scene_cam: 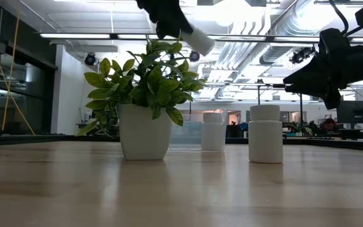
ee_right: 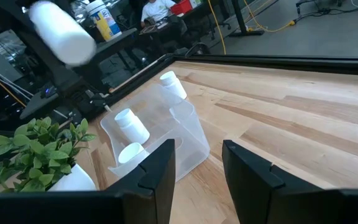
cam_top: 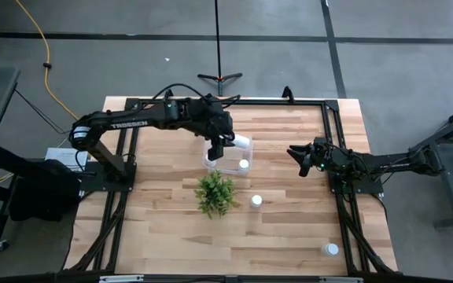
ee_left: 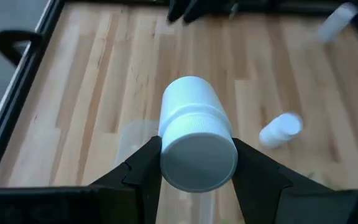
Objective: Pick and place pill bottles into a basket
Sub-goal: Put the white pill bottle in the transparent bin
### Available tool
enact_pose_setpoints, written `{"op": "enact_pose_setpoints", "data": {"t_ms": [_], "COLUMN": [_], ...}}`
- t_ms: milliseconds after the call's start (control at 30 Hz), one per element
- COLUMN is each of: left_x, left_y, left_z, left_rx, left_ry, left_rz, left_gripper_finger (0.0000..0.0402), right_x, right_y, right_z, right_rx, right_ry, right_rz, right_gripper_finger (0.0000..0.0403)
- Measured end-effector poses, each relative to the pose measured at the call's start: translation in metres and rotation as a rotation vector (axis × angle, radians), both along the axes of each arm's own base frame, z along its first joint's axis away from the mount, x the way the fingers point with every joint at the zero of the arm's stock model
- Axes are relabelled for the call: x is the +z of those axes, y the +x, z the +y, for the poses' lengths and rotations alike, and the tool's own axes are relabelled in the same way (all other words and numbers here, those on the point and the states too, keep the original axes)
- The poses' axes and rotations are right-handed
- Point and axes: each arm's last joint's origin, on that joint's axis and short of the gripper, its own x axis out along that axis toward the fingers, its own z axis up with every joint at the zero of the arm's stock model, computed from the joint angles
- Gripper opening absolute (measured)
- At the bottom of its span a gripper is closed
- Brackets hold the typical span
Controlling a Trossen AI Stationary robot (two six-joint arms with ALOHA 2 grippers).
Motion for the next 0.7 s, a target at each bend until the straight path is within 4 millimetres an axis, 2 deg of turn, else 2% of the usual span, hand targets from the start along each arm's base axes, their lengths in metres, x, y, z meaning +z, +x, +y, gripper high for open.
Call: {"op": "enact_pose_setpoints", "data": {"t_ms": [200,300,433,700], "left_x": [-0.009,-0.010,-0.012,-0.031], "left_y": [0.007,0.023,0.034,0.035], "left_z": [0.003,-0.001,-0.007,-0.005], "left_rx": [-0.007,-0.044,-0.077,-0.082], "left_ry": [0.028,0.040,0.043,0.055], "left_rz": [0.134,0.145,0.194,0.369], "left_gripper_finger": [0.0195,0.0195,0.0195,0.0195], "right_x": [0.000,0.000,0.000,0.000], "right_y": [0.000,0.000,0.000,0.000], "right_z": [0.000,0.000,0.000,0.000], "right_rx": [-0.005,-0.007,-0.011,-0.014], "right_ry": [0.001,-0.002,0.001,-0.004], "right_rz": [-0.002,-0.002,-0.002,0.004], "right_gripper_finger": [0.0124,0.0124,0.0124,0.0124]}}
